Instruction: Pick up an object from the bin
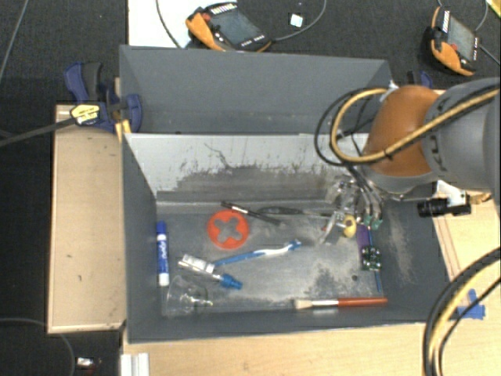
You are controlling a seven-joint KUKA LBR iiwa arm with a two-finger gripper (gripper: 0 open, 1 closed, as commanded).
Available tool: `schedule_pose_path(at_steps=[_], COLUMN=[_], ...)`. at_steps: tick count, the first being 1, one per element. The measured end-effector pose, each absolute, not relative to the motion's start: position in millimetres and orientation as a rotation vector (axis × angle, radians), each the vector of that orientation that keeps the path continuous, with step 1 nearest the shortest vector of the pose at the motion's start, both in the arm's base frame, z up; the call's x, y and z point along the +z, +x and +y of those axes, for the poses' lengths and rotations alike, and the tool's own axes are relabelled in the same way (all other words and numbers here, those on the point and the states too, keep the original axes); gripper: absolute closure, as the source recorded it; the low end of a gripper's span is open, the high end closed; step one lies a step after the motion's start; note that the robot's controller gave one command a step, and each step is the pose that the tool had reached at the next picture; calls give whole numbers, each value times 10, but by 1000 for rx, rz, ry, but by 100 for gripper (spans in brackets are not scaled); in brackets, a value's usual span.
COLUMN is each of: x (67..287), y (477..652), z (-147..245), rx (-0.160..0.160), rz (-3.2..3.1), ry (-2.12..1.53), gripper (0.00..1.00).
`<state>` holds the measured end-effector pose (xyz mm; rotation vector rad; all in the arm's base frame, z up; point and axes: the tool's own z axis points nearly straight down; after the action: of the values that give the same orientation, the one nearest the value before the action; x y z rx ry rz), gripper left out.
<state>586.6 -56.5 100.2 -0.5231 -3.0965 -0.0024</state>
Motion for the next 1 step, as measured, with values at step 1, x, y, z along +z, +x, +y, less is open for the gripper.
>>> schedule_pose_path(at_steps=[1], x=[700], y=[5691], z=[-641], rx=[-6], rz=[-2995], ry=[-1016], gripper=[0])
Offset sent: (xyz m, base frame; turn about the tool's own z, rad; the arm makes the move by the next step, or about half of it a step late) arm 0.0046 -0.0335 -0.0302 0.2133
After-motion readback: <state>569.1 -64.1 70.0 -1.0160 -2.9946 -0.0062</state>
